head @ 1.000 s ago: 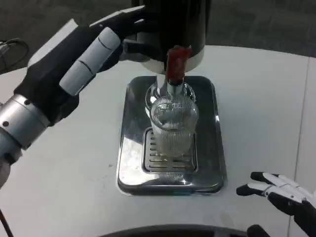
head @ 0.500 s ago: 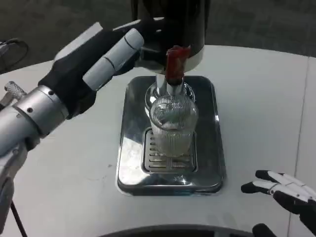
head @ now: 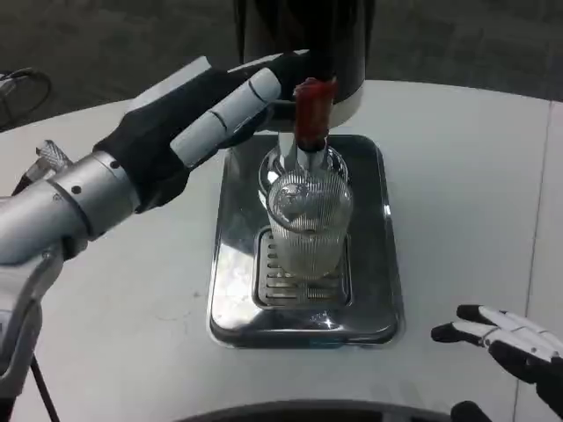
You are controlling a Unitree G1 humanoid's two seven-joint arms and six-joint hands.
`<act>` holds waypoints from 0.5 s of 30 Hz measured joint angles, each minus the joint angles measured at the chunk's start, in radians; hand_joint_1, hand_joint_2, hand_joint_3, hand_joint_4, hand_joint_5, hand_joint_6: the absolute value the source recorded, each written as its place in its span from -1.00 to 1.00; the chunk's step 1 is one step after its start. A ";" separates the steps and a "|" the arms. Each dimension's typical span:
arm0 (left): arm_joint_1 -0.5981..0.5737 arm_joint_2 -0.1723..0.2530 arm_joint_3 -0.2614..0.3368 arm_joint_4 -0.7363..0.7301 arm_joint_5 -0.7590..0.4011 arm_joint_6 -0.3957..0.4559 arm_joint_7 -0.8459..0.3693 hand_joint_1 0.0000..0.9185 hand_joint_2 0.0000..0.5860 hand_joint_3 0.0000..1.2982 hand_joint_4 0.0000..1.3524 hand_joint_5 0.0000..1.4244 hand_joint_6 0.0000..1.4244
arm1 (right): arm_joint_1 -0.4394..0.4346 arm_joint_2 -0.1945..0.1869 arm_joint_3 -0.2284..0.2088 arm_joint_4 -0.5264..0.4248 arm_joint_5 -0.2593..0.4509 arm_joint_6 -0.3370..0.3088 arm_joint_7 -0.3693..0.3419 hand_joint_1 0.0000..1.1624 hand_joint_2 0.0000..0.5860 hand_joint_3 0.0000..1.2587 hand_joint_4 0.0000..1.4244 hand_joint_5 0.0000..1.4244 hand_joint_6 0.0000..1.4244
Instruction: Grasp the cup under the faucet to collect the drink, then remove the cup.
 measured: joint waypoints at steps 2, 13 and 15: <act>-0.021 -0.010 -0.011 0.011 0.005 -0.001 -0.011 -1.00 -0.39 -0.74 -0.84 -0.66 -0.78 | -0.003 -0.002 -0.001 0.000 0.000 0.000 0.000 -0.41 0.68 -0.67 -0.90 -0.91 -0.75; -0.067 -0.041 -0.009 0.040 0.003 -0.024 -0.020 -1.00 -0.36 -0.66 -0.75 -0.59 -0.69 | -0.003 -0.002 0.004 0.000 -0.002 0.000 0.000 -0.42 0.71 -0.67 -0.90 -0.91 -0.75; -0.077 -0.052 -0.017 0.059 0.004 -0.030 -0.024 -1.00 -0.36 -0.66 -0.75 -0.59 -0.69 | -0.008 -0.002 0.004 0.000 -0.002 0.006 0.000 -0.43 0.71 -0.67 -0.90 -0.91 -0.75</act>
